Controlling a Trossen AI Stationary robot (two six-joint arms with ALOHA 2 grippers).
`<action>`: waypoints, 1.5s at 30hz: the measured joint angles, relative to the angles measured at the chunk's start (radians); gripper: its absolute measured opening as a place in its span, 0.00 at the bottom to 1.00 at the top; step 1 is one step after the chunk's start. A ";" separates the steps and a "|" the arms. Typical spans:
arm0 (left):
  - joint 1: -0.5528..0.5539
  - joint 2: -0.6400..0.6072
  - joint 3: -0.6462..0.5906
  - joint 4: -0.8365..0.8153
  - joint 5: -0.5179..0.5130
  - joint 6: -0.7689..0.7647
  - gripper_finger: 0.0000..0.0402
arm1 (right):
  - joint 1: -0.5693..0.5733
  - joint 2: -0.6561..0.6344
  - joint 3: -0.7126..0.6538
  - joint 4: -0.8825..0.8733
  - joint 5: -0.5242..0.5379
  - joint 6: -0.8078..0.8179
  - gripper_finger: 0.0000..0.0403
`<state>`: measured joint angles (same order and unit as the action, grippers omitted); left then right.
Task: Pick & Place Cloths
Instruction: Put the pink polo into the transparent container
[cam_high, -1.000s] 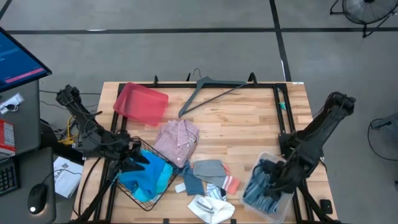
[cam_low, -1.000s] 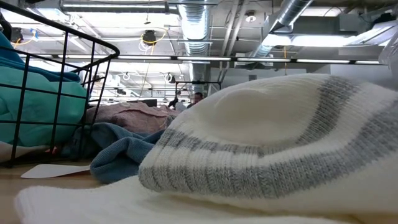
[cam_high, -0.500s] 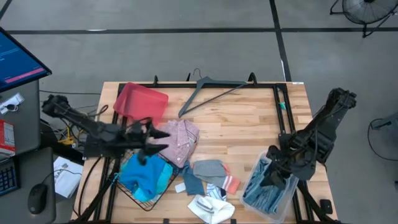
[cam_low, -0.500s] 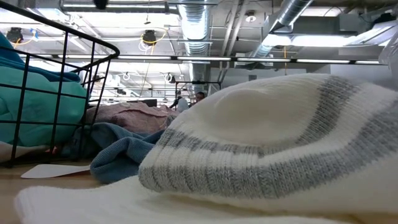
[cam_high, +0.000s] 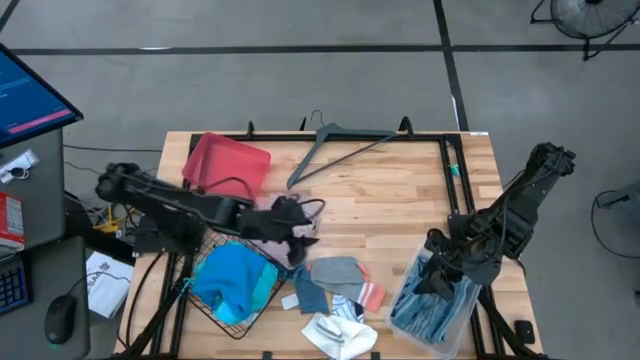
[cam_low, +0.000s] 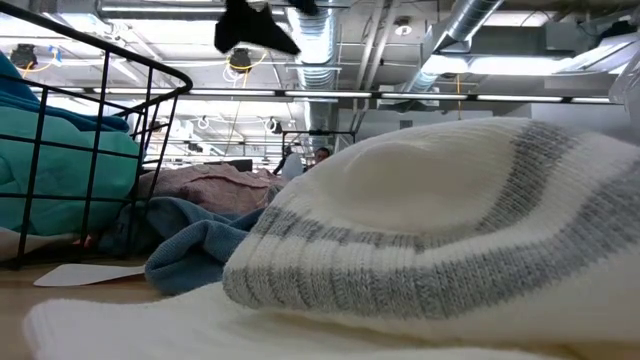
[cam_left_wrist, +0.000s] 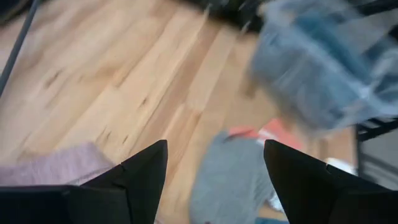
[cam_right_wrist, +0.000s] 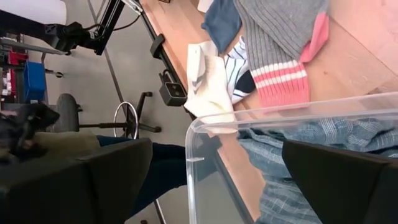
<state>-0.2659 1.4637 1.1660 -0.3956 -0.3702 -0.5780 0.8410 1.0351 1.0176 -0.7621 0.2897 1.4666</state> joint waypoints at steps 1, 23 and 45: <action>0.001 0.030 0.017 -0.018 0.000 -0.008 0.64 | 0.000 0.000 0.000 0.000 0.000 0.000 0.88; -0.002 0.199 0.020 -0.214 -0.001 -0.198 0.64 | -0.039 0.000 0.000 0.000 0.003 -0.073 0.88; 0.122 0.202 -0.152 -0.087 0.064 -0.295 0.64 | -0.039 0.000 0.000 0.013 0.008 -0.161 0.88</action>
<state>-0.1444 1.6653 1.0142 -0.4827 -0.3058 -0.8730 0.8024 1.0355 1.0176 -0.7488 0.2976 1.3056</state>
